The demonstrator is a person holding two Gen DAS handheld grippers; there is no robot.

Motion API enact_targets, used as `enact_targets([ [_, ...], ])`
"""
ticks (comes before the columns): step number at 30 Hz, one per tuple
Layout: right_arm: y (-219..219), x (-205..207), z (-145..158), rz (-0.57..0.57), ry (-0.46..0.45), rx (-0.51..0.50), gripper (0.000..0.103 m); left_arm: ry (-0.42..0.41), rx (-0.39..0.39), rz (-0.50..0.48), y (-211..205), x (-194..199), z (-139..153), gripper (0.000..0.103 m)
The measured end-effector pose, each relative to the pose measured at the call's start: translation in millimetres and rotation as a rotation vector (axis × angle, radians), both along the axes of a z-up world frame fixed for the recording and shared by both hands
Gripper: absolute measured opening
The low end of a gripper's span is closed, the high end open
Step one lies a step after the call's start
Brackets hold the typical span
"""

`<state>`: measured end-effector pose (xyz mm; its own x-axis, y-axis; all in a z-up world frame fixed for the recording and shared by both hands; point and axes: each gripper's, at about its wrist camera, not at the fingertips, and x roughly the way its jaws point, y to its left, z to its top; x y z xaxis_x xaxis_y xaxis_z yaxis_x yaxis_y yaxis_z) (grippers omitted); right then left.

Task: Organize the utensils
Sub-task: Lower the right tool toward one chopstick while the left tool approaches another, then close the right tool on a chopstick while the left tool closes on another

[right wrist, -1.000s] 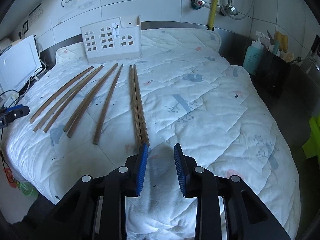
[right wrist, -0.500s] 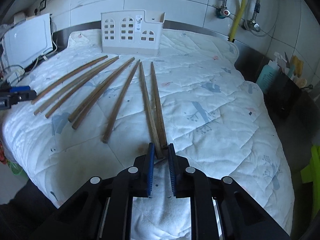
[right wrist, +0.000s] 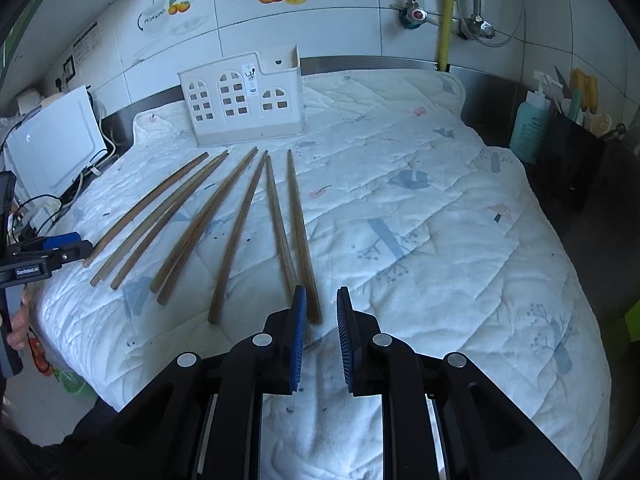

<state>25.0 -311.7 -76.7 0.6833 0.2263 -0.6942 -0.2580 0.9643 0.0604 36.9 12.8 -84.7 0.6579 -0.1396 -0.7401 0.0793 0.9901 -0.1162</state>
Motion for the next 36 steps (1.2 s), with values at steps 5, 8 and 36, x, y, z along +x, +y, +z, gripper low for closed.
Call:
enact_targets([
  [5, 9.4, 17.9, -4.8, 0.04, 0.009, -0.067, 0.015, 0.007, 0.002, -0.003, -1.1, 1.9, -2.1, 0.072],
  [8, 13.4, 28.3, -6.7, 0.073, 0.022, -0.092, 0.014, 0.007, 0.003, -0.006, -0.9, 2.1, -2.2, 0.072],
  [36, 12.8, 31.3, -15.2, 0.059, 0.042, -0.114, 0.008, 0.013, -0.053, -0.085, 2.1, 36.7, -3.6, 0.029],
])
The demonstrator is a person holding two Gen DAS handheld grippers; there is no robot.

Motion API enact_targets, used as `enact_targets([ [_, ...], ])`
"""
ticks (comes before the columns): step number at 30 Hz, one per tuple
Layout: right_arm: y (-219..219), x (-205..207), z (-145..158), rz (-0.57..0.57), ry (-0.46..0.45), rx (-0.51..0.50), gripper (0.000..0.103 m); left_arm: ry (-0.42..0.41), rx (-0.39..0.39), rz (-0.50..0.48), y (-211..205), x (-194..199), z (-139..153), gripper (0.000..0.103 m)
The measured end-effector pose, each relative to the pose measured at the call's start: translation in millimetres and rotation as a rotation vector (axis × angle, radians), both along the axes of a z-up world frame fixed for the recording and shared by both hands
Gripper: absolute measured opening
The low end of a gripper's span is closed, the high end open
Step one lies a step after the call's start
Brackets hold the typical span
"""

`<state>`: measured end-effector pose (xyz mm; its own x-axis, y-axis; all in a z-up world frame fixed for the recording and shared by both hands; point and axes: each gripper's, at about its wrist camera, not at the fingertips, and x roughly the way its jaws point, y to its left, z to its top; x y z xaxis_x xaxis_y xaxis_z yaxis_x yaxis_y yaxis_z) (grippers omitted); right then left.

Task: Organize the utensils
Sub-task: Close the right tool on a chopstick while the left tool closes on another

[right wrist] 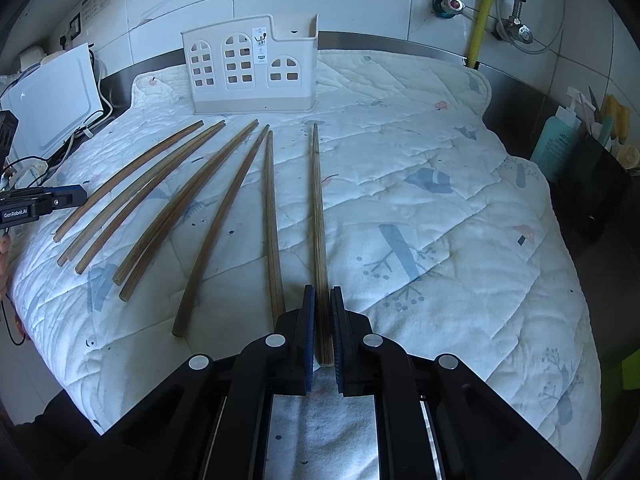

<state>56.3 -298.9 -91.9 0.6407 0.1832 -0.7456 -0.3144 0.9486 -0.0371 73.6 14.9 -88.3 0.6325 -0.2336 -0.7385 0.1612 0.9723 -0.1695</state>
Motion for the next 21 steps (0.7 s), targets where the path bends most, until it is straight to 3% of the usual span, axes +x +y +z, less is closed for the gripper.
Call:
enact_targets([
  [6, -0.2, -0.2, 0.3, -0.001, -0.002, 0.001, 0.008, -0.021, 0.097, 0.012, -6.6, 5.0, -1.6, 0.029],
  [13, 0.0, -1.0, 0.0, -0.008, -0.012, 0.005, 0.008, -0.034, 0.153, -0.02, -19.0, 2.3, -6.5, 0.027],
  [21, -2.2, -2.6, -1.2, -0.017, -0.029, 0.018, 0.008, -0.055, 0.108, 0.027, -15.9, 1.3, -6.1, 0.016],
])
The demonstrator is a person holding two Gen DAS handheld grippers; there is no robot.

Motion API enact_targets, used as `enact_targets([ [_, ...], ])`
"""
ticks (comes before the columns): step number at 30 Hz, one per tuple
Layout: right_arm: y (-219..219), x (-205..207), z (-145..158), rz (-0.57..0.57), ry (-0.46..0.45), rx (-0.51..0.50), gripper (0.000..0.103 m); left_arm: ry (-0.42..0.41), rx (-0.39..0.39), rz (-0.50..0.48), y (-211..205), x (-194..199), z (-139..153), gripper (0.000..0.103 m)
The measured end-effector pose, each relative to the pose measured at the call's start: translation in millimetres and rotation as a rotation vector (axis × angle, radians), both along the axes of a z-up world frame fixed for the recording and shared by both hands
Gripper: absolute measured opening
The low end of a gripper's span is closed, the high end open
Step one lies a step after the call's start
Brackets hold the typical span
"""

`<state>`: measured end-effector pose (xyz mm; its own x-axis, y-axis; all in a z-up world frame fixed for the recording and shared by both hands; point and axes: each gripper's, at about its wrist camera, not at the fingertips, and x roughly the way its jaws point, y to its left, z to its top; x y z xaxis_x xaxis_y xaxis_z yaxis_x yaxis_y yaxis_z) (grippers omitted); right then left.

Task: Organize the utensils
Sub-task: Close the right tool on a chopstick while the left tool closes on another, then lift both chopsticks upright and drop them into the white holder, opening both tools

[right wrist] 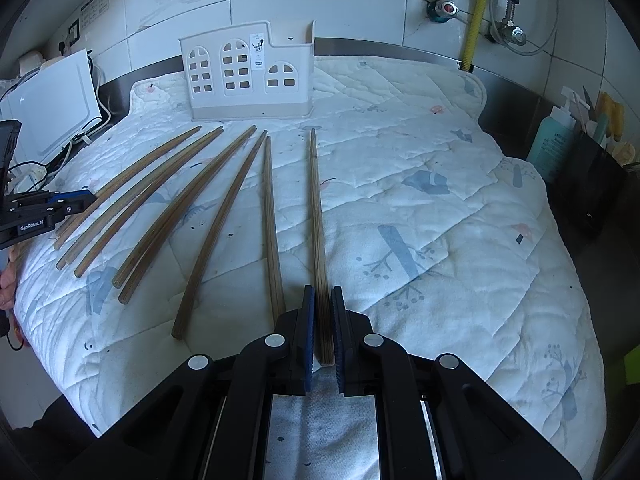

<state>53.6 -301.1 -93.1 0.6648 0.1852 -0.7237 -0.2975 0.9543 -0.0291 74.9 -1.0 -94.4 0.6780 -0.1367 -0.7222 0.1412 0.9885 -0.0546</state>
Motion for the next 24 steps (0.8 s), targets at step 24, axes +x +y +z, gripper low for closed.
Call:
enact_targets([
  [24, 8.3, -19.2, 73.6, -0.013, -0.168, 0.038, 0.007, -0.147, -0.086, -0.003, 15.4, -19.5, 50.8, 0.005],
])
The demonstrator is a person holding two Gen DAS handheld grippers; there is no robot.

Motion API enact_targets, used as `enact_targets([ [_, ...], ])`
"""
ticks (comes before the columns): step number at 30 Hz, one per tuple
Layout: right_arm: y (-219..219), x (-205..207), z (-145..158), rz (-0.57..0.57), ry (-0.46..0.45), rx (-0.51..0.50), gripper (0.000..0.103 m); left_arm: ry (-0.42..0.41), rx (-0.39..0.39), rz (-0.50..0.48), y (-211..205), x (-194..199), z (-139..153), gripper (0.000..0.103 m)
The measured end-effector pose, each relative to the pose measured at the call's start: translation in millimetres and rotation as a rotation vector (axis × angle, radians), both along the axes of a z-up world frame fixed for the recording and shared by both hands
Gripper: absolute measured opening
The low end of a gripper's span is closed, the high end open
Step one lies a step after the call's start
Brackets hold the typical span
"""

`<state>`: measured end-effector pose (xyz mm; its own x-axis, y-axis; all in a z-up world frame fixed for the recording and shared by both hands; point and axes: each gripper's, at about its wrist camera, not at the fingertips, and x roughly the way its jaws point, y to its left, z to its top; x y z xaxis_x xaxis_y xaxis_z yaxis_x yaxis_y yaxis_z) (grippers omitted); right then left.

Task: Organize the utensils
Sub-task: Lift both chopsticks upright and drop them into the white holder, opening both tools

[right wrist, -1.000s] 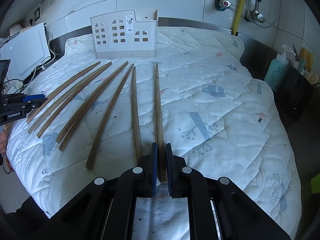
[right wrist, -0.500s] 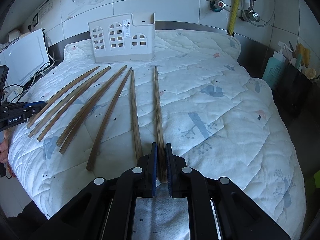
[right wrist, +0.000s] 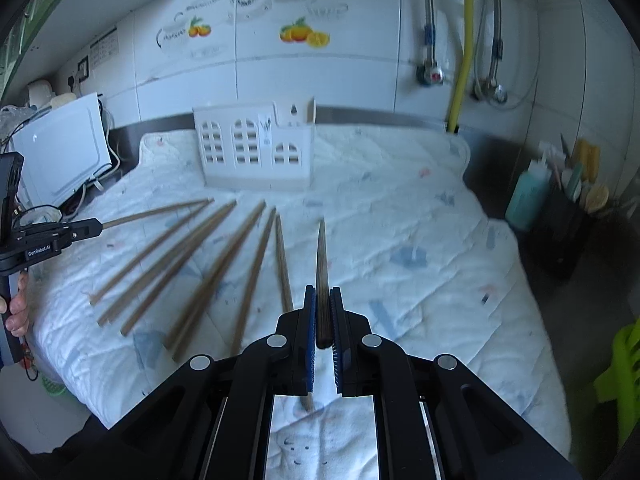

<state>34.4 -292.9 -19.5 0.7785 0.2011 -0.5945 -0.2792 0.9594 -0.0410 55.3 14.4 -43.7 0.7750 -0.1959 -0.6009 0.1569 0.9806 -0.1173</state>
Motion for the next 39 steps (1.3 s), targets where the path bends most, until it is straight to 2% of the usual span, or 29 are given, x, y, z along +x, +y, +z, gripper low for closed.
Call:
enact_targets([
  [6, 5.7, 9.4, 38.3, 0.023, -0.072, 0.012, 0.007, -0.031, 0.008, -0.011, 1.8, 8.2, 14.2, 0.005],
  [11, 8.9, 34.0, 70.1, 0.059, -0.073, 0.04, 0.007, -0.051, -0.011, -0.025, 7.4, 16.9, 32.6, 0.005],
  [16, 11.9, 70.6, 127.7, 0.094, -0.115, 0.105, 0.007, -0.063, -0.026, -0.035, 12.8, 29.8, 49.7, 0.005],
  [19, 20.9, 98.0, 159.5, 0.13, -0.095, 0.127, 0.007, -0.075, -0.014, -0.05, 10.9, 35.3, 59.4, 0.005],
  [23, 41.1, 132.9, 186.8, 0.165, -0.064, 0.095, 0.007, -0.092, -0.012, -0.068, 10.9, 43.6, 74.3, 0.005],
  [29, 68.9, 188.5, 187.6, 0.16, 0.095, 0.055, 0.007, -0.134, 0.021, -0.077, 8.4, 58.6, 98.2, 0.005],
  [32, 77.2, 210.5, 181.5, 0.162, 0.139, 0.049, 0.007, -0.149, 0.029, -0.082, 7.5, 67.9, 109.1, 0.005],
  [37, 83.4, 229.5, 170.0, 0.159, 0.125, 0.058, 0.008, -0.18, 0.012, -0.079, 9.1, 81.8, 130.1, 0.005],
  [39, 80.1, 228.9, 168.9, 0.154, 0.104, 0.088, 0.016, -0.202, 0.009, -0.079, 8.5, 86.5, 143.4, 0.005],
])
